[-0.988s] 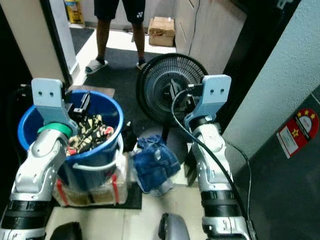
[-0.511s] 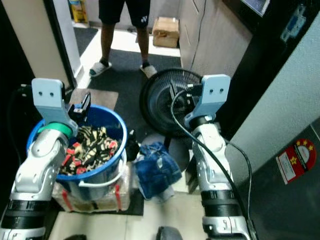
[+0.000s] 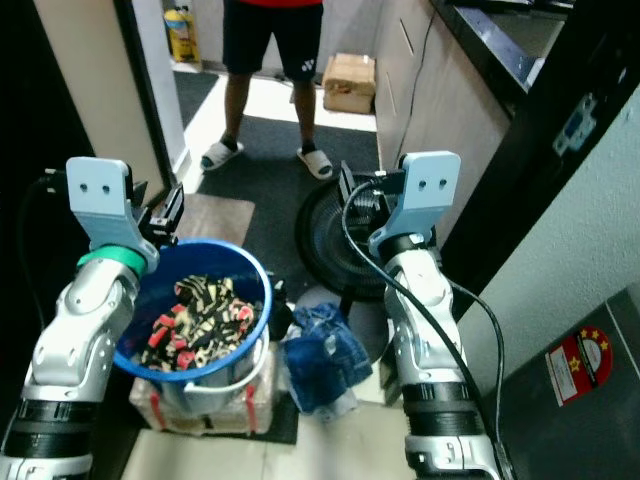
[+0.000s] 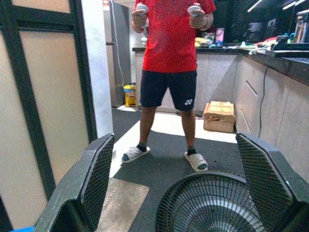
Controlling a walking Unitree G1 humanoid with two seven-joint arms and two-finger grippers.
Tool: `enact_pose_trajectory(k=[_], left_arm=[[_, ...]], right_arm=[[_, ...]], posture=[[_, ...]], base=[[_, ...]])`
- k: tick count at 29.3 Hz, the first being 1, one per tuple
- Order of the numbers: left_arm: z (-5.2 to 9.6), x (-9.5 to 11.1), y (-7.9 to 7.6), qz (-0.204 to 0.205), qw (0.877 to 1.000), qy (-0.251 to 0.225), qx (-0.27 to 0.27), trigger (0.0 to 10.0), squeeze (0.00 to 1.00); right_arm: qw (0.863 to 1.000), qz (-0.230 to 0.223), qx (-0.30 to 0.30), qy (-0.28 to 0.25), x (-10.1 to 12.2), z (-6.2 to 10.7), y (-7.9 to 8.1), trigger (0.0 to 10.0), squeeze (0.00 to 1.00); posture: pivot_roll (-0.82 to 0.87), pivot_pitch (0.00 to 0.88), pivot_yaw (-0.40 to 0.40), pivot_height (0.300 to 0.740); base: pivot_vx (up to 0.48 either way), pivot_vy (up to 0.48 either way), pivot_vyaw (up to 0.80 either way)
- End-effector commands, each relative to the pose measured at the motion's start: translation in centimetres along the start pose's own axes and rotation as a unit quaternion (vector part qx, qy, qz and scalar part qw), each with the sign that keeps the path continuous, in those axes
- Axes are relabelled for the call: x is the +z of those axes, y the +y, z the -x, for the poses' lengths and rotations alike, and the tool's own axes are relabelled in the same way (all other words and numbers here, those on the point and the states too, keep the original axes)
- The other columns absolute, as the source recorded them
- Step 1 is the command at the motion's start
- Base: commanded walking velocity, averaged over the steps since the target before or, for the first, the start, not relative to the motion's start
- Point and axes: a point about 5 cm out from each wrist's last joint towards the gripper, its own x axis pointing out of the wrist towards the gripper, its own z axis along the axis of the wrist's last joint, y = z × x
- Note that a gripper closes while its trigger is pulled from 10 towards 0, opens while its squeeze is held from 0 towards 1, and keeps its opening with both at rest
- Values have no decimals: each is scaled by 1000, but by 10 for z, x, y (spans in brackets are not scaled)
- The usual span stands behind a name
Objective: Clothes washing
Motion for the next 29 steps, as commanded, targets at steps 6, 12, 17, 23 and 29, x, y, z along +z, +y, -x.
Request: enact_pose_trajectory(k=[6, 12, 17, 23, 29], left_arm=[[0, -2, -1, 5, 1000, 5, -1, 10000, 0], [-1, -2, -1, 5, 1000, 4, 0, 10000, 0], [-1, -2, -1, 5, 1000, 3, 1, 10000, 0], [-1, -3, -2, 4, 1000, 5, -1, 10000, 0], [0, -2, -2, 4, 1000, 5, 0, 10000, 0]], right_arm=[[1000, -3, -6, 5, -2, 4, -1, 10000, 0], [1000, -2, -9, 5, -2, 4, -1, 10000, 0], [1000, -3, -20, 5, -1, 3, -1, 10000, 0], [1000, 3, -18, 5, -2, 3, 1, 10000, 0], [1000, 3, -14, 7, -3, 4, 2, 10000, 0]], posture=[[17, 71, -12, 721], [18, 71, -12, 740], [19, 70, -14, 740], [17, 70, -14, 740], [17, 73, -13, 740]], base=[[0, 0, 0], [0, 0, 0], [0, 0, 0], [-225, 0, 0], [-378, 0, 0]])
